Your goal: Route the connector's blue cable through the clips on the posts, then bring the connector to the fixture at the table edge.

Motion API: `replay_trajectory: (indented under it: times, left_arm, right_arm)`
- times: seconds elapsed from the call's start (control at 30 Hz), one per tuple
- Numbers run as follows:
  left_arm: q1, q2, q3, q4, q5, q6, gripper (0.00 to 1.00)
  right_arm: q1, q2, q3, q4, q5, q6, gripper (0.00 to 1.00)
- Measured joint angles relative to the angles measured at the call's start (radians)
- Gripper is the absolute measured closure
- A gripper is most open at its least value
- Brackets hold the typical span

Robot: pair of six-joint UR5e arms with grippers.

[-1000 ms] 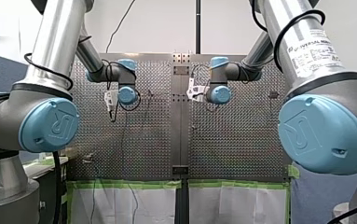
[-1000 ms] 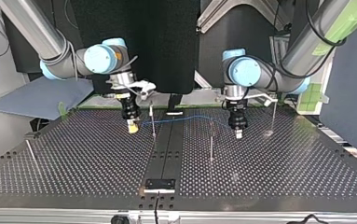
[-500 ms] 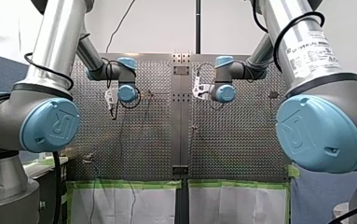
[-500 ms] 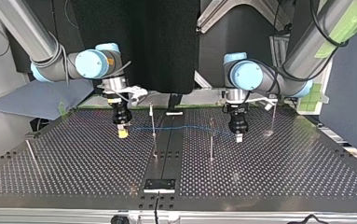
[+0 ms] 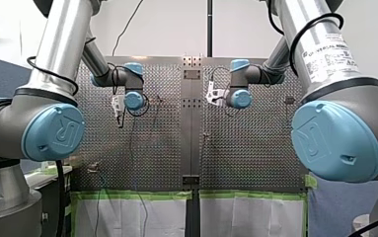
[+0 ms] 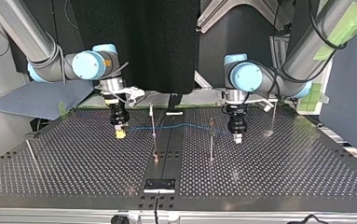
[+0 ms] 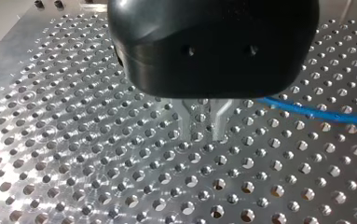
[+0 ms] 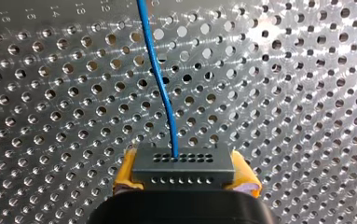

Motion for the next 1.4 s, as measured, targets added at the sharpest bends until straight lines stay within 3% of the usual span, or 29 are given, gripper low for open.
replay_trajectory:
  times: [0.03, 0.1, 0.17, 0.7, 1.03, 1.4]
  left_arm:
    - [-0.001, 0.0, 0.0, -0.002, 0.0, 0.001, 0.29]
    - [-0.002, 0.0, 0.0, -0.011, -0.003, 0.002, 0.26]
    - [-0.003, 0.0, -0.001, -0.023, -0.006, 0.002, 0.02]
    - [-0.007, 0.02, -0.011, -0.144, 0.078, -0.105, 0.02]
    - [-0.002, 0.099, -0.07, -0.151, 0.123, -0.192, 0.02]
    - [-0.011, 0.161, -0.146, -0.138, 0.199, -0.236, 0.02]
  right_arm:
    - [0.0, 0.0, 0.0, 0.001, -0.001, 0.0, 1.0]
    - [0.0, 0.0, 0.0, 0.002, -0.001, 0.0, 1.0]
    - [0.0, 0.0, 0.0, 0.003, -0.002, 0.0, 1.0]
    - [0.004, 0.0, 0.0, 0.009, -0.002, 0.0, 1.0]
    - [0.01, 0.0, 0.0, 0.024, -0.002, 0.0, 1.0]
    - [0.013, 0.0, 0.0, 0.03, -0.002, 0.0, 1.0]
